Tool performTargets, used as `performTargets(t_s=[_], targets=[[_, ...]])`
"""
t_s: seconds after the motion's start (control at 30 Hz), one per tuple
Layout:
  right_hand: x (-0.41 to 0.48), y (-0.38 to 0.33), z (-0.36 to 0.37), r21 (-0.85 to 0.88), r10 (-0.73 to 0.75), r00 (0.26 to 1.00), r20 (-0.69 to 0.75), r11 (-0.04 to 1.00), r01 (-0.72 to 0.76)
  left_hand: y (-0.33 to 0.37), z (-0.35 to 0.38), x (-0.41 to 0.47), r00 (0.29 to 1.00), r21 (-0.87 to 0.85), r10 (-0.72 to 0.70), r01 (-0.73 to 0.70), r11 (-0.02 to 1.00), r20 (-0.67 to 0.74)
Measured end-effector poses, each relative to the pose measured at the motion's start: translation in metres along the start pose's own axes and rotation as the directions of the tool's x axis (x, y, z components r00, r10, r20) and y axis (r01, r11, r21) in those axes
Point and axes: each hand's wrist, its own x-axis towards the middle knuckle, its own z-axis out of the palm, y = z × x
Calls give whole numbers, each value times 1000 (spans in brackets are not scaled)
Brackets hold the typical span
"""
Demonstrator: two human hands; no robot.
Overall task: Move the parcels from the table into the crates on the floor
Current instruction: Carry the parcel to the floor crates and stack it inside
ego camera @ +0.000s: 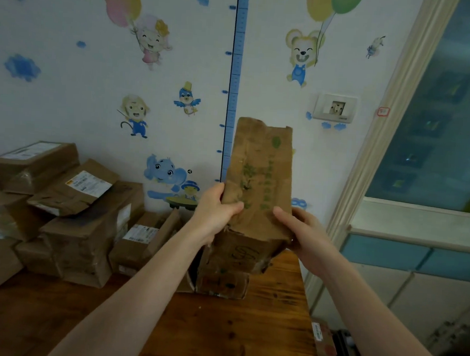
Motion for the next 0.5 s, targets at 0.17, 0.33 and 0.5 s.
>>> performTargets(t_s=[0.17,0.33,0.5], targets=[[1,6,6,-148,-138,982,-125,982,120,-4,5,-5,983,92,180,-177,980,-29],[-1,4,9,-309,-241,969,-54,927,213,-4,-1,0,993,22,72,-70,997,-96],[4,-3,12,-185,-226,971,-73,960,209,-13,5,-7,985,6,143,-143,990,-99]])
